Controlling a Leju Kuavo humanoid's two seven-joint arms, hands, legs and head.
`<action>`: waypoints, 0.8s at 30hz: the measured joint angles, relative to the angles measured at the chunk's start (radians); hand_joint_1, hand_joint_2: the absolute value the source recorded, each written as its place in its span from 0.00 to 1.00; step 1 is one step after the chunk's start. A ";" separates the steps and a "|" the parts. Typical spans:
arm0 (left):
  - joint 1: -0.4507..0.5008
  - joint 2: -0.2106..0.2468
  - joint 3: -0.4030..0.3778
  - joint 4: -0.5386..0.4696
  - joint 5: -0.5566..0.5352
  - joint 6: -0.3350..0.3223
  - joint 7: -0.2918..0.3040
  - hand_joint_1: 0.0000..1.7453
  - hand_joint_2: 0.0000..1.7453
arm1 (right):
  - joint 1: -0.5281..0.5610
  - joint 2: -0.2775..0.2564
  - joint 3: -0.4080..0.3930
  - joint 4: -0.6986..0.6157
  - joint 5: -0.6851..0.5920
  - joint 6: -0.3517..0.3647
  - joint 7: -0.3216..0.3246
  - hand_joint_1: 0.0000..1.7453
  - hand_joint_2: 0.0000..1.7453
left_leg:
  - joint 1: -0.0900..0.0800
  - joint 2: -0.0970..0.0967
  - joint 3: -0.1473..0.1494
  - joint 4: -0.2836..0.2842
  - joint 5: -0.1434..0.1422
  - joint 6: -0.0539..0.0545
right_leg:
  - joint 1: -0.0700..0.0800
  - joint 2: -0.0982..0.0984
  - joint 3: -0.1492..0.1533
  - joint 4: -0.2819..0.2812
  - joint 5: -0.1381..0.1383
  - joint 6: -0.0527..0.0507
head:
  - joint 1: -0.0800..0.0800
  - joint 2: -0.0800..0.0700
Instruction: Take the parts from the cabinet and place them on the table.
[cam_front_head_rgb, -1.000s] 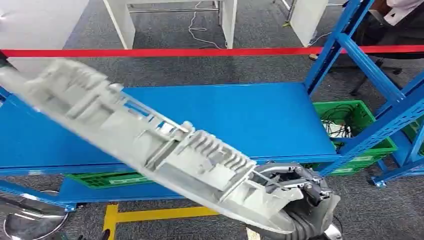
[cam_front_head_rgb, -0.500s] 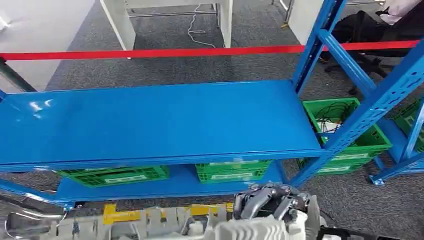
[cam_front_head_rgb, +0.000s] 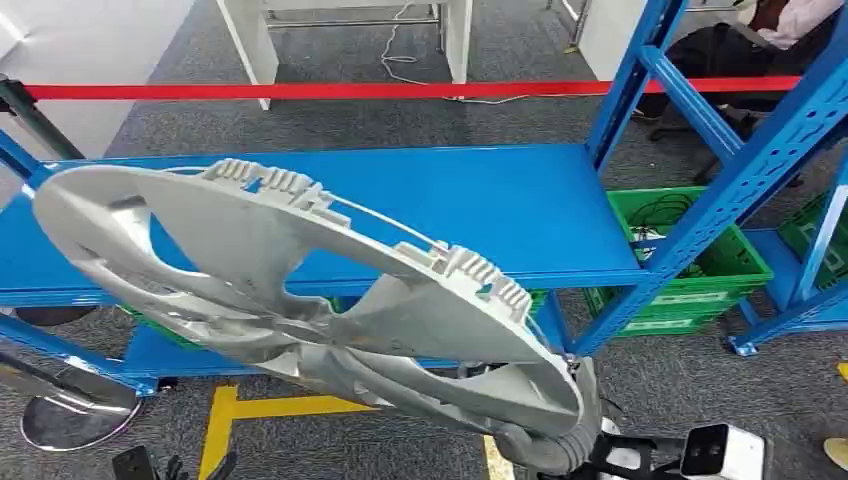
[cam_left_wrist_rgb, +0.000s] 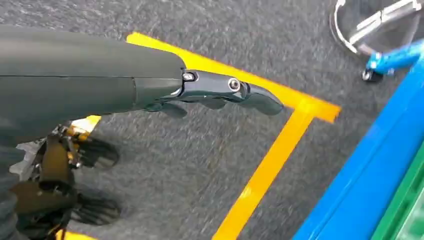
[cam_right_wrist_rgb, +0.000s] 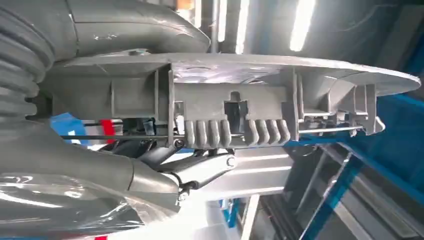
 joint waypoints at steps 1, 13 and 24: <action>-0.003 -0.001 0.000 0.000 0.000 0.002 -0.006 0.00 1.00 | -0.001 0.000 -0.002 0.007 0.003 -0.003 0.000 1.00 1.00 | 0.003 0.003 -0.014 -0.004 0.013 0.007 | -0.001 0.004 -0.010 0.011 -0.032 0.002 | -0.001 0.000; -0.010 -0.005 -0.023 -0.011 0.004 0.021 -0.029 0.00 1.00 | -0.016 0.002 -0.014 0.086 0.042 -0.044 0.001 1.00 1.00 | -0.009 -0.074 -0.159 0.022 0.135 0.002 | 0.006 0.096 0.216 -0.048 -0.176 -0.021 | 0.001 0.000; 0.002 -0.003 -0.029 -0.012 0.000 0.037 -0.029 0.00 1.00 | -0.044 0.004 0.000 0.145 0.057 -0.084 0.001 1.00 1.00 | 0.033 0.006 -0.178 0.280 0.053 -0.076 | -0.007 -0.073 0.101 -0.034 -0.092 -0.032 | -0.010 0.000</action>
